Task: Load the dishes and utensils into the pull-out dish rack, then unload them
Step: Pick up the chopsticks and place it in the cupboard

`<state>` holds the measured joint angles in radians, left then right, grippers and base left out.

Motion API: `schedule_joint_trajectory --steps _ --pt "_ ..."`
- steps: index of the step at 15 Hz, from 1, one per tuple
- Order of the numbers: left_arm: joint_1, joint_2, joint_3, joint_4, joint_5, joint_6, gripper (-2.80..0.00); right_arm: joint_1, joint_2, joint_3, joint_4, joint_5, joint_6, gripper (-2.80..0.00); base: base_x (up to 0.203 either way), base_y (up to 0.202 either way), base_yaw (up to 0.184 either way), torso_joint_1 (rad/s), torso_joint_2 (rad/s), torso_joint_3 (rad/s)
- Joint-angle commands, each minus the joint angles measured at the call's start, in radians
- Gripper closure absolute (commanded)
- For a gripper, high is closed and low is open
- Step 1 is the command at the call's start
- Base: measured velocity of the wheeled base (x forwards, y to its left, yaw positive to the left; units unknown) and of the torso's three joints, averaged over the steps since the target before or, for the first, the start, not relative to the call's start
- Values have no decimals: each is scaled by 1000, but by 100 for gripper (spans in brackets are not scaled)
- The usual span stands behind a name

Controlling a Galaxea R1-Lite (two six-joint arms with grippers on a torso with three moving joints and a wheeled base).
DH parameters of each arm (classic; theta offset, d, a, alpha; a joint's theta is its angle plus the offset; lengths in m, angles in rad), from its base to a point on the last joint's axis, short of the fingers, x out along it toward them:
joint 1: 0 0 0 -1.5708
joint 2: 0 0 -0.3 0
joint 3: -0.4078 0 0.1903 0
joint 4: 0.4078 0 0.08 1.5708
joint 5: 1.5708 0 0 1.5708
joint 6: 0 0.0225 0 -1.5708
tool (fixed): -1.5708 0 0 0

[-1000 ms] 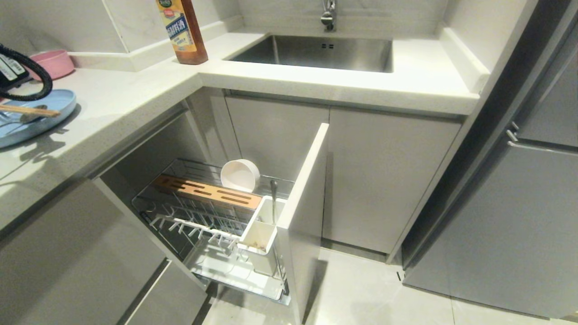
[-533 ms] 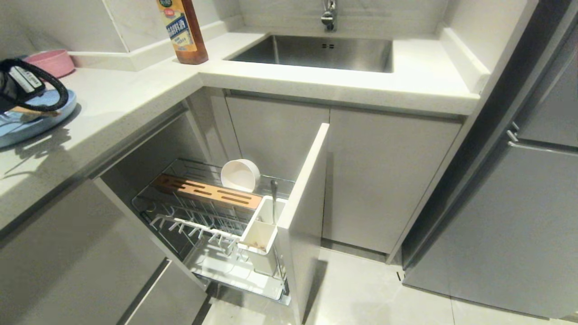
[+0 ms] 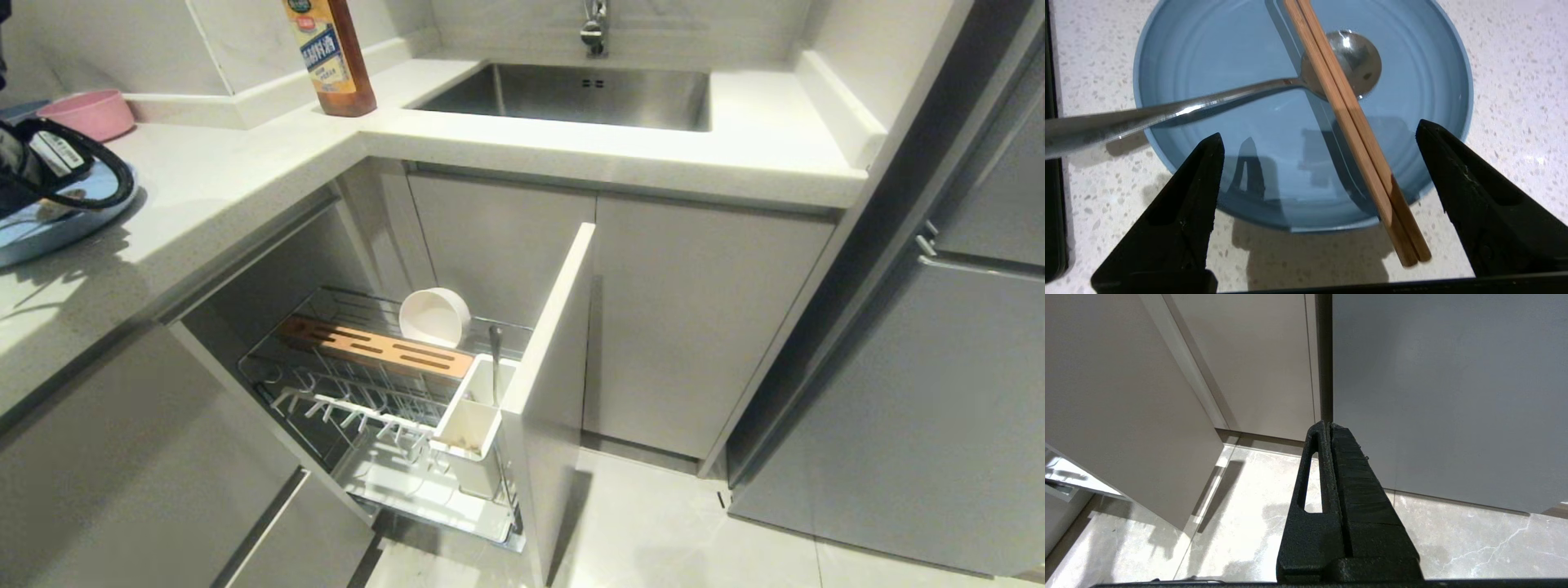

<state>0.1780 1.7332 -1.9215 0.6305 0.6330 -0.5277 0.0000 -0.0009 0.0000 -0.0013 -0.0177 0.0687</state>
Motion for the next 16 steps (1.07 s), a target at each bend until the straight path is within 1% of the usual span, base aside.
schedule_joint_trajectory --steps 1,6,9,13,16 --pt "7 9 -1 -3 2 -3 -280 0 1 0 0 0 0 0 0 0 0 0 0 0" --pt "12 22 -1 -8 1 -2 -280 0 1 0 0 0 0 0 0 0 0 0 0 0" --pt "17 32 1 -31 -3 -2 -280 0 1 0 0 1 0 0 0 0 0 0 0 0" --pt "17 45 0 -34 -42 -2 -280 0 1 0 0 -1 0 0 0 0 0 0 0 0" --pt "29 48 0 -46 -44 -2 -280 0 1 0 0 1 0 0 0 0 0 0 0 0"
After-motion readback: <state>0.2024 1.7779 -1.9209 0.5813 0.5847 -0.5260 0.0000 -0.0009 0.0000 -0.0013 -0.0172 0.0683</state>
